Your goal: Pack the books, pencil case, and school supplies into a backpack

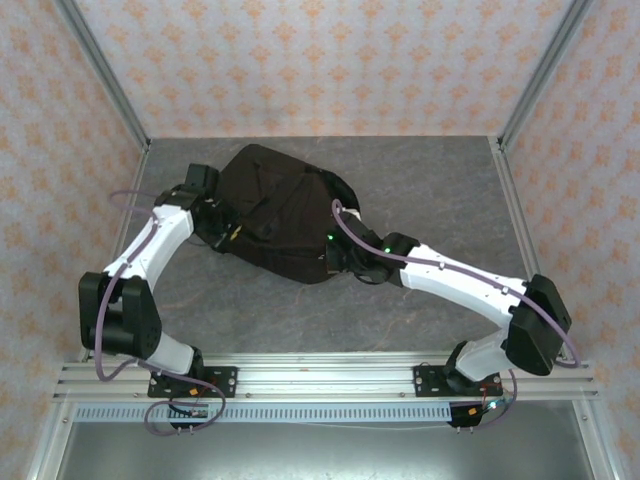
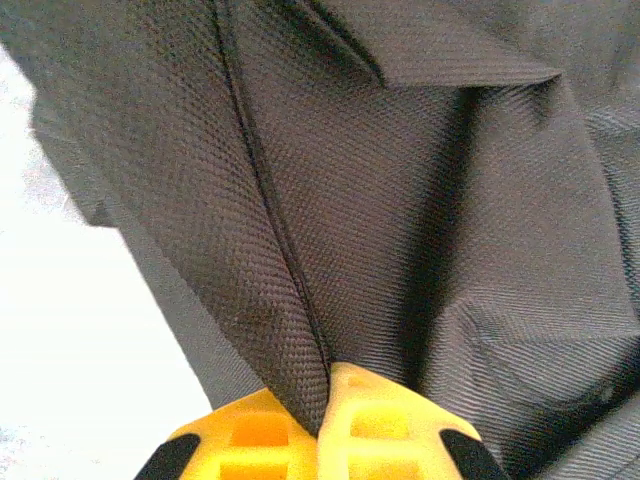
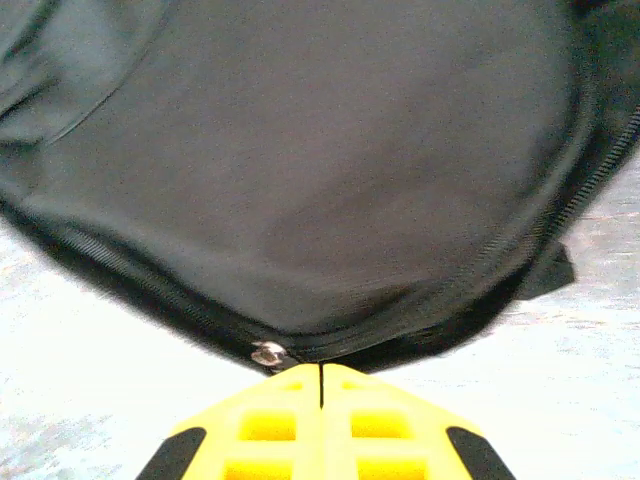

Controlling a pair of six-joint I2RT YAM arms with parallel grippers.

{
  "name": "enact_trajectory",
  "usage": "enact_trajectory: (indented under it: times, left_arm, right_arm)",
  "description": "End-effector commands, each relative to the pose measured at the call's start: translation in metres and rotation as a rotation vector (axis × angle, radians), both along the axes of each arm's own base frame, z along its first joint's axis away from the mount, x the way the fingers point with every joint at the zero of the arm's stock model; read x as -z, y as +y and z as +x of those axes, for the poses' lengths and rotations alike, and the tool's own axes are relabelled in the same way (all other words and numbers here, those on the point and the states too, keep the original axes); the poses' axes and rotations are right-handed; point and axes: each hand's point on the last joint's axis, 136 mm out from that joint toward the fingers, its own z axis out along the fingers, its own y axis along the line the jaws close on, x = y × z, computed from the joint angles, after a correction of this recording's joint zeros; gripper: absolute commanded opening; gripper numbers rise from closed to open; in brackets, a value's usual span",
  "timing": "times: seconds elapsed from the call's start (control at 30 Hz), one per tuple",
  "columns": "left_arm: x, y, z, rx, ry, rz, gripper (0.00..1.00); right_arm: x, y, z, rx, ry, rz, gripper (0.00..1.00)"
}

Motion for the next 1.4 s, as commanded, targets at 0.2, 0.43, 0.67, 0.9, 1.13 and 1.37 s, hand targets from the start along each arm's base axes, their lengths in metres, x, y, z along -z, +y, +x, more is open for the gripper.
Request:
enact_trajectory:
  times: [0.2, 0.43, 0.67, 0.9, 1.13, 1.37]
  left_arm:
    - [-0.035, -0.041, 0.074, 0.213, -0.079, 0.056, 0.3]
    - [-0.038, -0.027, 0.025, 0.14, -0.061, 0.048, 0.51]
    - [-0.005, -0.055, -0.018, 0.146, -0.013, -0.104, 0.48]
    - [0.008, -0.072, -0.016, 0.168, -0.022, -0.128, 0.38]
    - [0.015, -0.074, -0.009, 0.166, -0.031, -0.12, 0.36]
    - [0.04, -0.078, -0.011, 0.174, 0.017, -0.105, 0.31]
  right_arm:
    - [-0.001, 0.076, -0.003, -0.054, 0.082, 0.214, 0.0]
    - [-0.007, 0.103, 0.014, 0.003, 0.079, 0.328, 0.0]
    - [-0.011, 0.112, 0.013, -0.009, 0.103, 0.375, 0.0]
    - [-0.004, 0.114, 0.01, -0.013, 0.126, 0.372, 0.0]
    - [0.0, 0.116, 0.007, -0.026, 0.141, 0.378, 0.0]
    - [0.003, 0.107, 0.012, 0.006, 0.12, 0.338, 0.0]
